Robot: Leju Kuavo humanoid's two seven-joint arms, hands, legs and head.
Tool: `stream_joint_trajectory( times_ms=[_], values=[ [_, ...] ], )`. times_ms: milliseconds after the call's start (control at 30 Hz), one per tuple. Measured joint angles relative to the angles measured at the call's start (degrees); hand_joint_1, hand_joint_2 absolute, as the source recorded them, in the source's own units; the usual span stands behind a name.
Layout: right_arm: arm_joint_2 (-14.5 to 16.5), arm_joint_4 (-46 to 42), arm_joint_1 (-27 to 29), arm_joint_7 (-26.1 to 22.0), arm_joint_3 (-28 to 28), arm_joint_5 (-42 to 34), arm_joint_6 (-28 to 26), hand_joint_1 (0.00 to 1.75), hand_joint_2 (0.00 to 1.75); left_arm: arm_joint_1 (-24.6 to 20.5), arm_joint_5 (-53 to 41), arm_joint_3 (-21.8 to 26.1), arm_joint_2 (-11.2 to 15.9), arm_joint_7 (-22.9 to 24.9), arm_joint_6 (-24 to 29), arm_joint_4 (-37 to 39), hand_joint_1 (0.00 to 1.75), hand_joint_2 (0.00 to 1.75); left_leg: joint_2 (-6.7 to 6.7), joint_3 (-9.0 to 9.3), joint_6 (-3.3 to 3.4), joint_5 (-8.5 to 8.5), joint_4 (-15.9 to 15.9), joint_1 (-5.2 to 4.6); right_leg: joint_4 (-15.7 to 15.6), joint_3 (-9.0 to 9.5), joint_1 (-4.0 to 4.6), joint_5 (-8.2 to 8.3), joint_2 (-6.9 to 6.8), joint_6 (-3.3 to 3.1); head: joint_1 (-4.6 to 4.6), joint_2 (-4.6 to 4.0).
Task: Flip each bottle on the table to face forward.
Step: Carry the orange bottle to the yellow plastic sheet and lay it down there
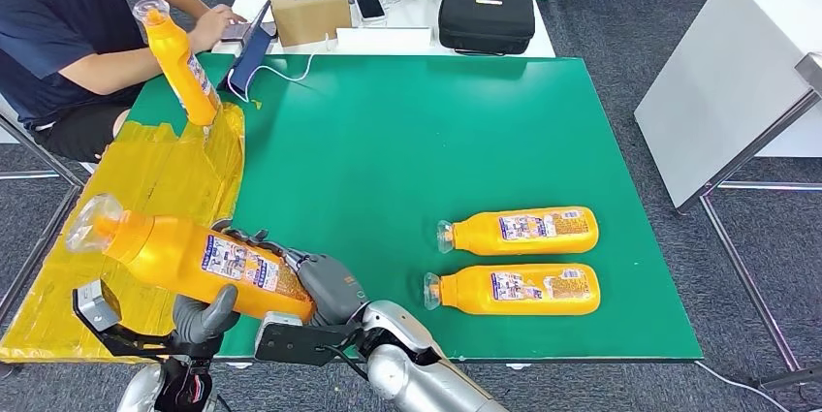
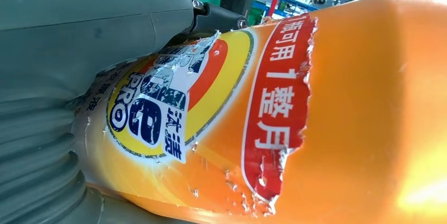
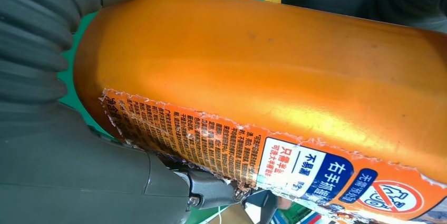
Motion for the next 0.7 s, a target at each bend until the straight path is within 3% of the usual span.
stream_joint_trajectory(
  times_ms=[133,267,367,467,567,633,700],
  values=[
    [0.0,0.2,0.1,0.2,0.0,0.4,-0.9,0.04,1.75,-0.1,-1.6,0.0,0.0,-0.6,0.5,-0.2,1.75,1.75,0.00,0.00,0.00,0.00,0.0,0.00,0.0,0.00,0.00,0.00,0.00,0.00,0.01,0.00],
    [-0.7,0.0,0.6,2.1,-0.5,2.1,-3.3,0.00,1.75,-0.6,-13.3,0.0,0.6,-4.0,7.2,-1.3,1.75,1.75,-0.02,0.01,0.00,0.00,0.0,0.00,0.0,0.00,0.00,0.00,-0.01,0.00,0.00,0.00],
    [-3.3,-3.1,2.4,4.1,-2.2,3.7,-3.9,0.00,1.75,-1.6,-34.1,0.1,2.1,-5.1,20.4,-2.1,1.75,1.75,-0.07,0.01,0.00,0.01,0.0,0.00,0.0,0.01,-0.01,0.00,-0.04,0.00,0.01,0.00],
    [-7.9,-10.3,5.8,5.4,-5.7,5.7,-3.6,0.00,1.75,-3.2,-59.5,0.3,4.3,-1.1,37.0,-1.6,1.75,1.75,-0.10,0.01,0.01,0.01,0.0,-0.02,0.0,0.03,-0.02,0.03,-0.05,0.03,0.00,0.00],
    [-14.1,-19.9,11.2,5.0,-10.9,8.1,-3.2,0.00,1.75,-4.1,-86.9,0.4,6.5,6.8,52.5,0.2,1.75,1.75,-0.13,0.00,0.02,0.00,0.0,-0.06,0.0,0.06,-0.06,0.03,-0.08,0.05,0.00,0.00],
    [-18.2,-26.2,15.4,4.2,-14.6,9.8,-3.3,0.00,1.75,-4.3,-97.8,0.6,7.7,10.6,57.3,2.1,1.75,1.75,-0.18,-0.02,0.04,-0.02,0.0,-0.11,0.0,0.06,-0.12,0.02,-0.10,0.06,0.00,0.00],
    [-21.7,-31.9,19.5,3.4,-18.5,10.6,-3.3,0.00,1.75,-4.3,-101.1,0.9,8.6,11.9,59.0,4.1,1.75,1.75,-0.29,-0.09,0.05,-0.03,0.0,-0.14,0.0,0.03,-0.15,0.01,-0.12,0.08,0.00,0.00]
  ],
)
